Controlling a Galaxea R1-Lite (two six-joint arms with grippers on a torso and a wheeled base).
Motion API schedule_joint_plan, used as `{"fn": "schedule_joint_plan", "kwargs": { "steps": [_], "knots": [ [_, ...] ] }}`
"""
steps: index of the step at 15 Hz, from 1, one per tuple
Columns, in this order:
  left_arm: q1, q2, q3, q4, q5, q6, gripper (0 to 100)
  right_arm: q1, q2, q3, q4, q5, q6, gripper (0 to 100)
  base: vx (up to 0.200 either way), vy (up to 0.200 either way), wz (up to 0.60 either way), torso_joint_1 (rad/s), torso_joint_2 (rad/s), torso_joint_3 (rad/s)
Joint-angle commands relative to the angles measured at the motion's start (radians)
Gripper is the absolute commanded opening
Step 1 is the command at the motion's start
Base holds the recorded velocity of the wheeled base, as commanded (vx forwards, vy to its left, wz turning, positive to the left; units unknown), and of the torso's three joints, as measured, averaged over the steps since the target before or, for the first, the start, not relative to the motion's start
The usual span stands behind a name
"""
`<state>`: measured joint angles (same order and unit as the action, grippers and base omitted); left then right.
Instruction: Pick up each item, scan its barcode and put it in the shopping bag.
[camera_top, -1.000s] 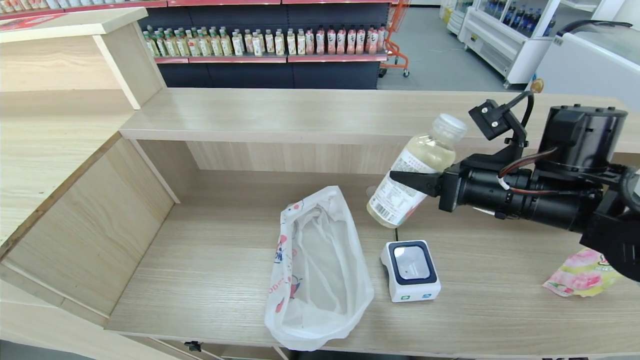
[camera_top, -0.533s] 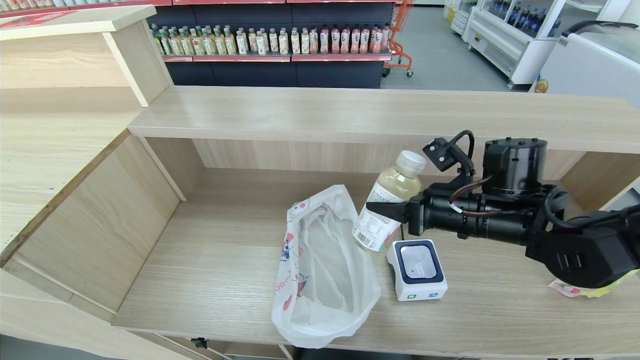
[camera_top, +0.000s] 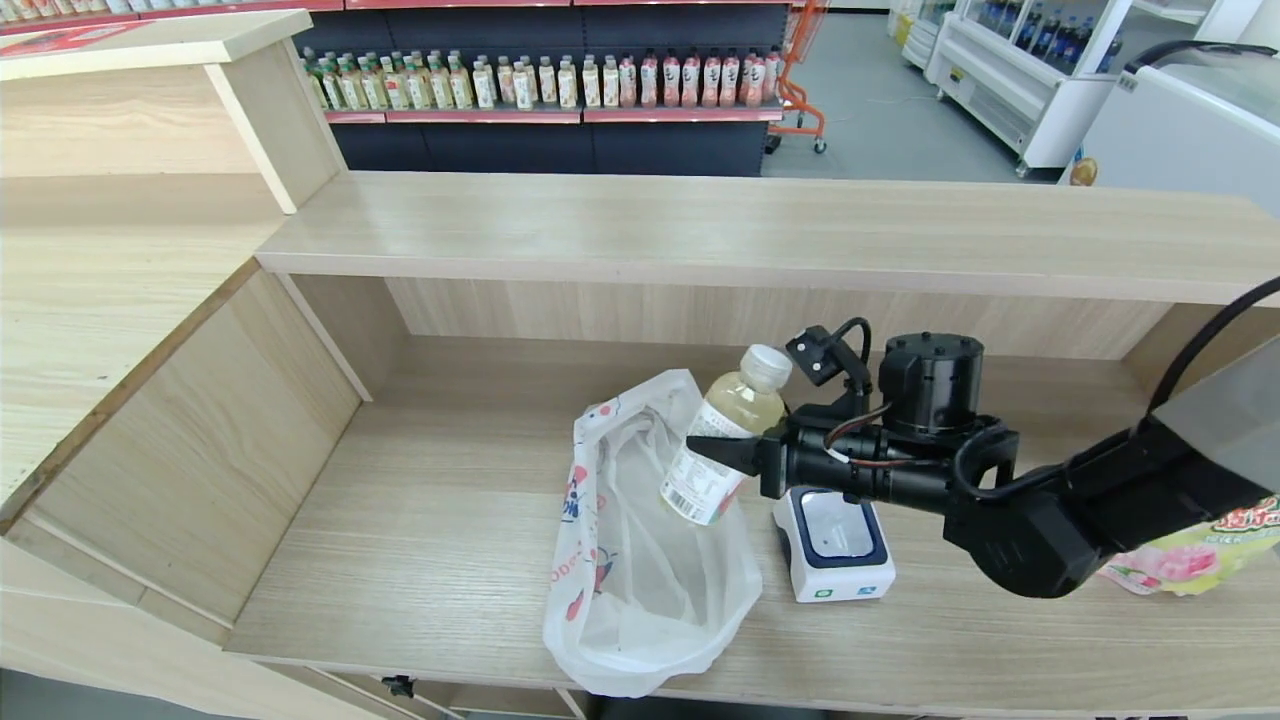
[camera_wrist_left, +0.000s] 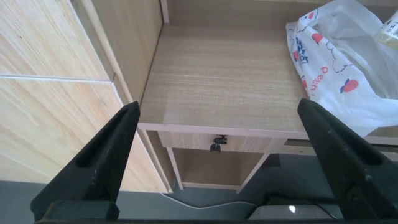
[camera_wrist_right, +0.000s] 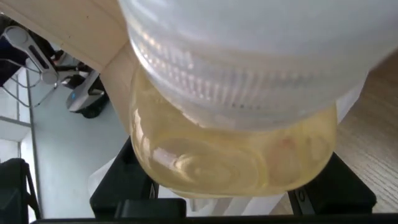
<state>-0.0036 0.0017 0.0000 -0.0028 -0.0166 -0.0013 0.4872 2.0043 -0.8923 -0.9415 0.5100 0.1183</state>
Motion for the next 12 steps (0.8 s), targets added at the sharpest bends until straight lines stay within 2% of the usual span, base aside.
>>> {"fn": "schedule_joint_plan", "kwargs": {
  "steps": [1, 3, 5, 12],
  "knots": [
    [0.001, 0.000, 0.000, 0.000, 0.000, 0.000, 100, 0.005, 0.094, -0.037, -0.031, 0.022, -0.009, 0, 0.000, 0.000, 0.00, 0.000, 0.00, 0.000],
    [0.001, 0.000, 0.000, 0.000, 0.000, 0.000, 100, 0.005, 0.165, -0.099, -0.060, 0.019, -0.068, 0, 0.000, 0.000, 0.00, 0.000, 0.00, 0.000],
    [0.001, 0.000, 0.000, 0.000, 0.000, 0.000, 100, 0.002, 0.211, -0.120, -0.062, 0.019, -0.169, 0, 0.000, 0.000, 0.00, 0.000, 0.00, 0.000],
    [0.001, 0.000, 0.000, 0.000, 0.000, 0.000, 100, 0.005, 0.284, -0.189, -0.062, 0.021, -0.388, 0, 0.000, 0.000, 0.00, 0.000, 0.00, 0.000]
  ]
}}
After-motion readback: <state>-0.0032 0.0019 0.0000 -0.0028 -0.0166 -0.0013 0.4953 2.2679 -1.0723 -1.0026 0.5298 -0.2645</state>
